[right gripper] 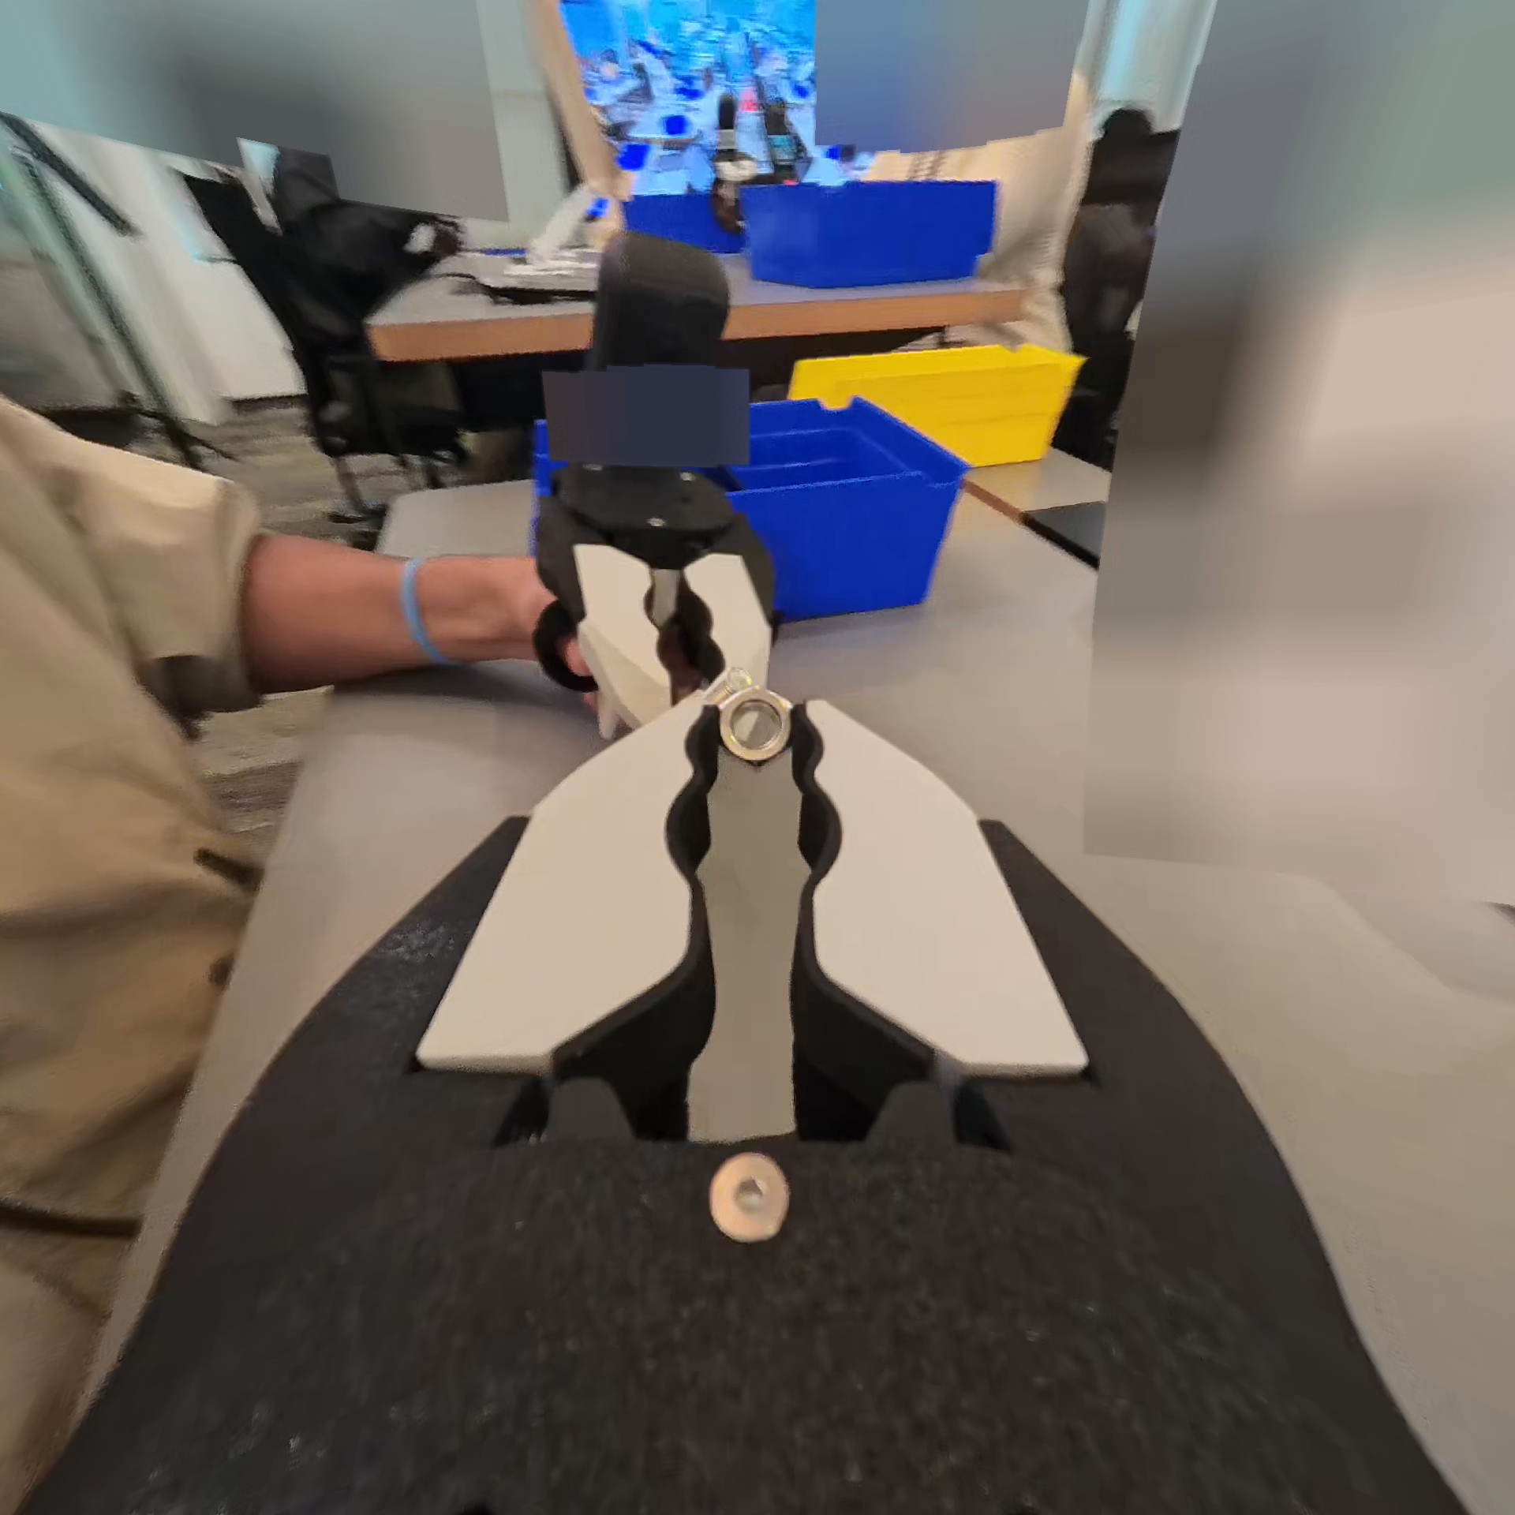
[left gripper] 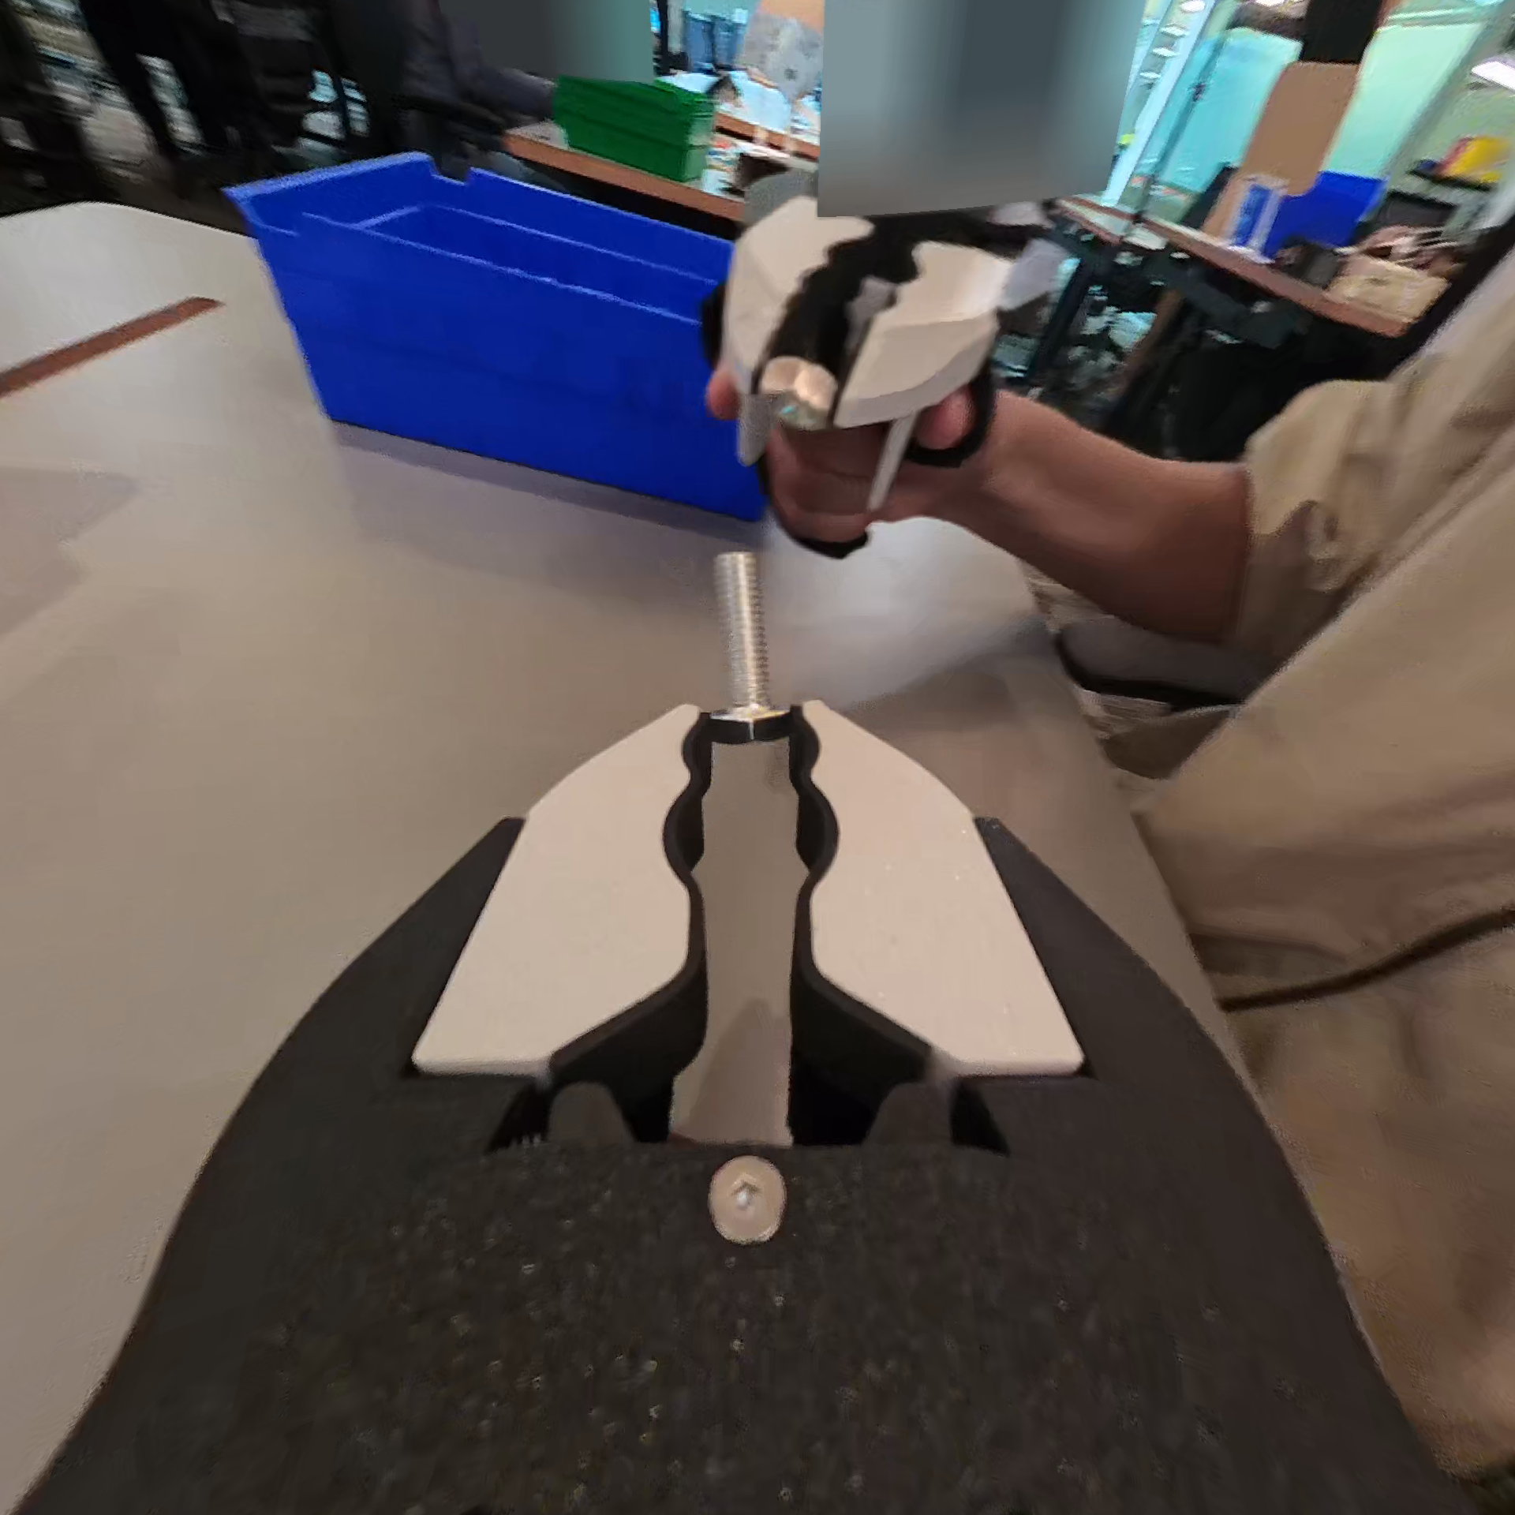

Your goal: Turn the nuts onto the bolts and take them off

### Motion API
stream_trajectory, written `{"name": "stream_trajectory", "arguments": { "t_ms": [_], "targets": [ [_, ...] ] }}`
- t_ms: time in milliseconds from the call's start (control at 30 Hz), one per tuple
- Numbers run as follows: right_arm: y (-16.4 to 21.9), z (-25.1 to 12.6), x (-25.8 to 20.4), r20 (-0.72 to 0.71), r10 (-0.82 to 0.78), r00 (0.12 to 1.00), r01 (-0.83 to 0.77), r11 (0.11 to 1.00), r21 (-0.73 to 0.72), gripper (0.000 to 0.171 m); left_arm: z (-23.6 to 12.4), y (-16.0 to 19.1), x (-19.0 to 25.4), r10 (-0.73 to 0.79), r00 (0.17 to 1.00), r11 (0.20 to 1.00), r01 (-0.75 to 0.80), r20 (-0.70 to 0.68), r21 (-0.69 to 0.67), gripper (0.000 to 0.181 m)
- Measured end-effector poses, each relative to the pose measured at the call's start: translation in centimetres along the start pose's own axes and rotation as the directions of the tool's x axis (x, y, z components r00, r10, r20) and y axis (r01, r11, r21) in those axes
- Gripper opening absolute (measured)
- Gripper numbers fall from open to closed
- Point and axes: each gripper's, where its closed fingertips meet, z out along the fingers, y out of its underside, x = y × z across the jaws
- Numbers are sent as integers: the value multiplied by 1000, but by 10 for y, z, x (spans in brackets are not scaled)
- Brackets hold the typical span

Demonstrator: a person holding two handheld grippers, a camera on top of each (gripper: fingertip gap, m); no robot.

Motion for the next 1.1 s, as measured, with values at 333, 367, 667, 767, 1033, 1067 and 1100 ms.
{"name": "stream_trajectory", "arguments": {
  "t_ms": [333,367,667,767,1033,1067,1100],
  "targets": [
    [10,26,-48,401,-73,913,131,984,-120,17,1,8,47,-68,949,997,54,-308,-54,17],
    [9,26,-51,426,-68,902,132,983,-124,17,1,8,50,-76,942,996,60,-327,-59,17],
    [-8,26,-68,537,-93,839,151,986,-66,17,-11,-9,72,-190,812,973,232,-553,7,17],
    [-17,27,-74,556,-125,822,170,985,-31,17,-16,-16,80,-212,744,955,294,-634,26,17],
    [-28,30,-82,601,-195,775,241,970,3,18,-27,-25,89,-246,606,918,396,-757,19,17],
    [-27,31,-79,589,-195,784,247,969,-7,18,-26,-26,85,-238,638,922,385,-732,35,17],
    [-27,31,-75,577,-192,794,246,969,-16,18,-24,-26,81,-231,675,928,368,-701,48,17]
  ]
}}
